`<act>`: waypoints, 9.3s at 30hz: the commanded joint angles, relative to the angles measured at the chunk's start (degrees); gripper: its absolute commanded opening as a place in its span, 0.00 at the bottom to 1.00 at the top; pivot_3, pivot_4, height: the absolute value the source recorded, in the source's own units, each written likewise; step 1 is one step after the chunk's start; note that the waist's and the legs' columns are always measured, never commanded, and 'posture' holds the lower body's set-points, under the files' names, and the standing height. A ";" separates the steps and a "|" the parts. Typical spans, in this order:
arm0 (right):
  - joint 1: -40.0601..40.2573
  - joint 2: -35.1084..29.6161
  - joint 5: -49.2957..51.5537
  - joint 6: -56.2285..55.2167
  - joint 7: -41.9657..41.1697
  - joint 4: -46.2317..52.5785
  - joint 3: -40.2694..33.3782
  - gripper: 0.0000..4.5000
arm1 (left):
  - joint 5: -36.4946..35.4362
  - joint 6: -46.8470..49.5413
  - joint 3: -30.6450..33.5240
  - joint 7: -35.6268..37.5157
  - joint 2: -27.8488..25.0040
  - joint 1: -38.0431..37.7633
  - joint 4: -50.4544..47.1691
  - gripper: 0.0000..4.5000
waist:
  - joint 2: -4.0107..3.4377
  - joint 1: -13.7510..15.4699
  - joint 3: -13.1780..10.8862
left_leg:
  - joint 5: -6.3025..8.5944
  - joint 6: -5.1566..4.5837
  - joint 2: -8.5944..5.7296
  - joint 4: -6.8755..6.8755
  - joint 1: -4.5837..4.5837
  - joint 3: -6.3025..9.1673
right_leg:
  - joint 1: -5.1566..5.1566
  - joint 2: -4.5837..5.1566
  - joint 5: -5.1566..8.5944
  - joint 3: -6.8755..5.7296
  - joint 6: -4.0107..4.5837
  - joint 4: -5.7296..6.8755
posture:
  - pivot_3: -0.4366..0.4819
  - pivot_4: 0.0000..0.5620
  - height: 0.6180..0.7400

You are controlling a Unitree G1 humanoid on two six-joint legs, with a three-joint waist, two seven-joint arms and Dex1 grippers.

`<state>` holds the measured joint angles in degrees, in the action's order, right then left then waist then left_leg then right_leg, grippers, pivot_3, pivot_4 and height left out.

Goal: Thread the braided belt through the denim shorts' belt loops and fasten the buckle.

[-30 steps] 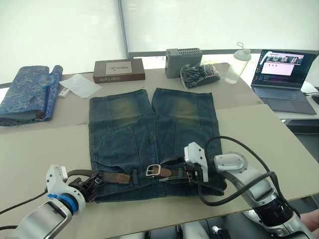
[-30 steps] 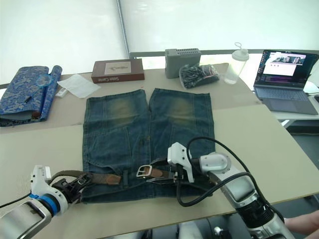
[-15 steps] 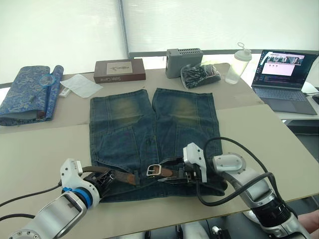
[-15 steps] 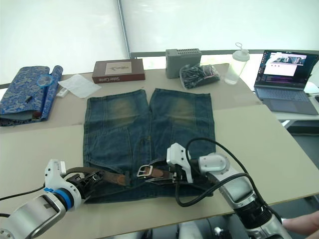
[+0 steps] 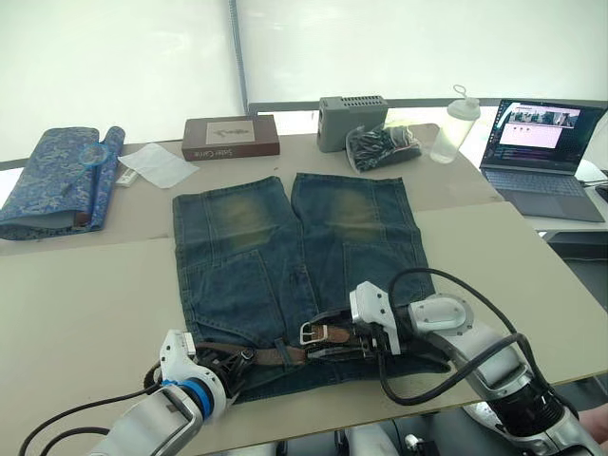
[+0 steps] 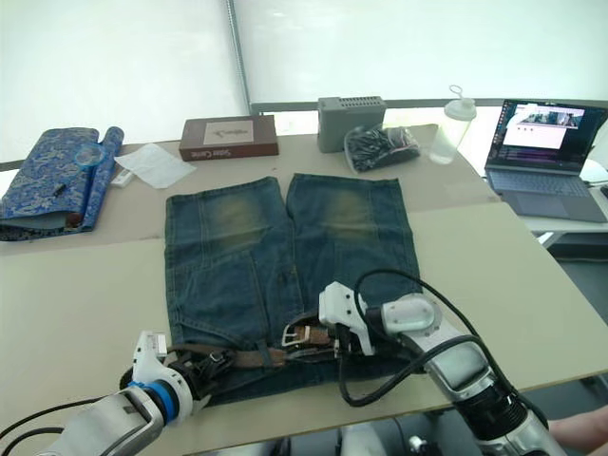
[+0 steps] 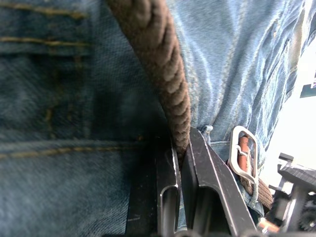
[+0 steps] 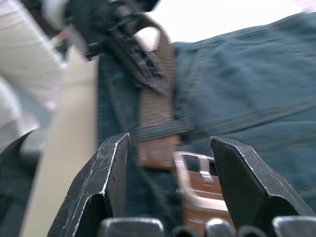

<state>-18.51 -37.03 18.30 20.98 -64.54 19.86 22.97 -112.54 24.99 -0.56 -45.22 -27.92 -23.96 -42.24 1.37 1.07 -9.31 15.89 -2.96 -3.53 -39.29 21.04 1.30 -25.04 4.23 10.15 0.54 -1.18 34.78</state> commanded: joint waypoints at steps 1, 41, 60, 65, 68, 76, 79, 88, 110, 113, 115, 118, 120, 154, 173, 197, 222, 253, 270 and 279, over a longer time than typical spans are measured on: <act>-1.44 -0.42 -2.67 -2.57 -0.21 0.64 0.04 0.64 | -0.46 5.95 1.77 5.25 0.69 -1.52 3.53 0.00 | 0.00 0.09 0.00 | 0.00 0.00 0.00 0.00 0.00 0.00 | 0.00 0.00 0.00 0.00 0.00 0.01 | 0.48 0.27 1.00; -5.84 4.76 -21.57 -33.52 2.23 -10.27 3.53 0.25 | -0.46 22.19 10.64 4.53 12.73 8.26 14.01 0.00 | -0.10 1.75 -0.02 | 0.17 0.29 -0.03 0.02 -0.73 0.15 | 0.80 0.12 0.33 0.00 -0.03 0.00 | 0.48 0.27 1.00; -6.47 6.18 -20.89 -34.77 1.84 -12.83 2.88 0.00 | -0.46 31.92 18.30 22.23 -2.05 12.81 18.11 0.16 | 0.07 1.03 -0.16 | 0.21 0.46 0.02 0.16 -0.70 0.23 | 0.70 0.02 0.37 -0.13 -0.03 0.01 | 0.48 0.27 1.00; -7.39 8.53 -19.52 -30.63 2.92 -13.72 2.38 0.00 | -0.46 38.56 26.70 38.67 -18.57 14.03 24.56 0.65 | 0.15 -0.29 -0.29 | 0.09 0.27 0.03 0.46 -0.65 0.22 | 0.33 -0.01 0.47 -0.19 -0.01 0.14 | 0.48 0.27 1.00; -9.22 11.02 -19.27 -27.70 3.67 -16.11 2.15 0.00 | 10.45 43.53 29.24 55.21 -29.40 16.34 19.50 0.95 | 0.36 -0.53 -0.47 | 0.03 0.48 0.07 0.51 -0.27 0.25 | -0.16 -0.10 0.44 -0.24 0.27 0.26 | 0.48 0.27 1.00; -10.41 10.50 -18.56 -26.91 2.71 -15.94 1.57 0.00 | 34.00 35.10 14.61 67.49 -27.89 22.23 5.24 0.75 | 0.11 -0.58 -0.64 | -0.15 0.92 0.05 0.60 0.15 0.25 | -0.52 0.00 0.18 -0.21 0.68 0.14 | 0.48 0.27 1.00; -9.06 8.86 -17.99 -25.61 2.57 -13.53 0.78 0.00 | 44.41 30.75 8.81 69.94 -25.97 21.23 2.96 0.45 | 0.11 -0.55 -0.64 | -0.13 0.95 0.05 0.64 0.34 0.25 | -0.75 0.06 0.17 0.09 0.69 0.15 | 0.48 0.27 1.00; -6.82 6.60 -17.24 -23.22 3.35 -10.01 0.15 0.00 | 65.55 17.38 5.51 83.02 -27.66 13.45 6.60 0.00 | 0.12 -0.46 -0.63 | 0.07 0.53 0.12 0.60 0.71 0.25 | -1.12 0.05 0.13 0.09 0.74 0.18 | 0.48 0.27 1.00; 1.90 -9.89 -15.32 -13.39 8.54 1.53 -20.47 0.00 | 91.92 0.89 -1.78 90.32 -28.05 10.26 23.13 0.00 | -0.52 -0.54 -0.36 | 0.08 0.47 0.47 0.62 -0.74 0.19 | 0.46 0.08 0.57 -0.12 0.10 0.18 | 0.48 0.27 1.00; 2.92 -11.57 -14.48 -10.85 9.32 3.71 -23.30 0.00 | 91.37 0.43 -0.84 91.62 -27.75 11.86 24.64 0.00 | -0.58 -0.59 -0.37 | 0.08 0.47 0.52 0.65 -0.82 0.18 | 0.57 0.06 0.65 -0.18 0.10 0.19 | 0.48 0.27 1.00; 3.14 -11.50 -13.62 -9.44 9.63 5.19 -23.49 0.00 | 91.51 -0.02 -0.75 92.85 -28.26 12.35 24.49 0.00 | -0.58 -0.84 -0.38 | 0.09 0.46 0.55 0.65 -0.82 0.18 | 0.57 0.04 0.66 -0.21 0.09 0.18 | 0.48 0.27 1.00; 3.64 -12.73 -14.90 -9.01 10.03 5.85 -23.60 0.00 | 91.46 -0.39 -0.32 94.91 -29.14 12.08 23.67 0.00 | -0.56 -0.98 -0.39 | 0.11 0.43 0.55 0.65 -0.77 0.17 | 0.55 0.06 0.67 -0.22 0.08 0.15 | 0.48 0.27 1.00; 3.73 -13.34 -14.21 -7.46 10.63 5.89 -25.75 0.00 | 92.03 -0.49 -0.13 95.46 -29.54 12.00 23.62 0.00 | -0.49 -1.02 -0.43 | 0.12 0.41 0.54 0.65 -0.74 0.16 | 0.52 0.07 0.67 -0.20 0.08 0.12 | 0.48 0.27 1.00; -1.92 -12.35 -3.26 4.96 11.51 17.92 -21.43 0.00 | 85.68 9.13 -15.73 85.47 -14.95 56.71 19.64 0.93 | 0.05 -0.36 -0.78 | 0.20 0.27 0.02 0.20 0.70 0.15 | -0.65 0.14 0.11 -0.39 0.34 0.13 | 0.48 0.27 1.00; -9.34 -11.87 -4.40 5.27 9.94 14.67 -15.84 0.00 | 89.72 6.81 -11.12 95.81 -12.73 56.87 20.24 0.93 | 0.05 -0.42 -0.77 | 0.26 0.12 0.01 -0.57 1.27 -0.02 | -1.09 0.11 -0.12 -0.25 0.06 0.31 | 0.48 0.27 1.00; -3.86 -9.78 8.29 17.04 10.34 16.48 -18.19 0.64 | 93.30 2.28 -5.68 102.54 -18.56 47.22 21.66 0.00 | 0.04 -0.67 -0.76 | 0.30 0.02 0.13 -0.66 1.19 -0.02 | -1.09 0.09 -0.32 -0.18 0.23 0.43 | 0.48 0.27 1.00; 0.27 -4.83 -11.24 11.73 17.28 11.43 -1.86 1.00 | 94.21 1.35 1.28 99.26 -23.99 29.78 14.22 0.00 | 0.06 -0.47 -0.75 | 0.18 0.11 0.21 -0.68 1.10 -0.10 | -1.06 0.01 -0.50 -0.23 0.38 0.46 | 0.48 0.27 1.00; -1.16 -4.69 -20.40 8.86 19.59 11.90 -0.38 1.00 | 94.10 1.82 0.23 100.43 -24.03 31.34 14.86 0.00 | 0.07 -0.52 -0.74 | 0.18 0.10 0.18 -0.69 1.08 -0.12 | -1.05 -0.11 -0.50 -0.25 0.38 0.47 | 0.48 0.27 1.00; -2.25 -5.10 -19.26 14.34 18.35 16.66 -2.97 0.01 | 94.18 1.57 -0.61 100.78 -23.75 32.52 15.59 0.00 | 0.07 -0.46 -0.74 | 0.18 0.10 0.19 -0.70 1.09 -0.12 | -1.04 -0.14 -0.50 -0.25 0.38 0.47 | 0.48 0.27 1.00; -2.38 -2.48 -13.05 20.65 16.53 19.41 -4.25 0.07 | 94.22 1.74 -0.73 100.65 -23.51 32.74 15.65 0.00 | 0.08 -0.51 -0.74 | 0.19 0.10 0.19 -0.69 1.09 -0.13 | -1.05 -0.14 -0.50 -0.24 0.38 0.46 | 0.48 0.27 1.00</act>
<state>-19.73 -41.13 1.25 38.75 -47.20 34.88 21.05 -18.11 26.58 -1.47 55.24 -51.48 8.28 -25.90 1.45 0.55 -10.05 16.07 -2.86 -3.32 -39.97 22.13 1.17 -26.09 4.10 9.65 0.30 -0.80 35.24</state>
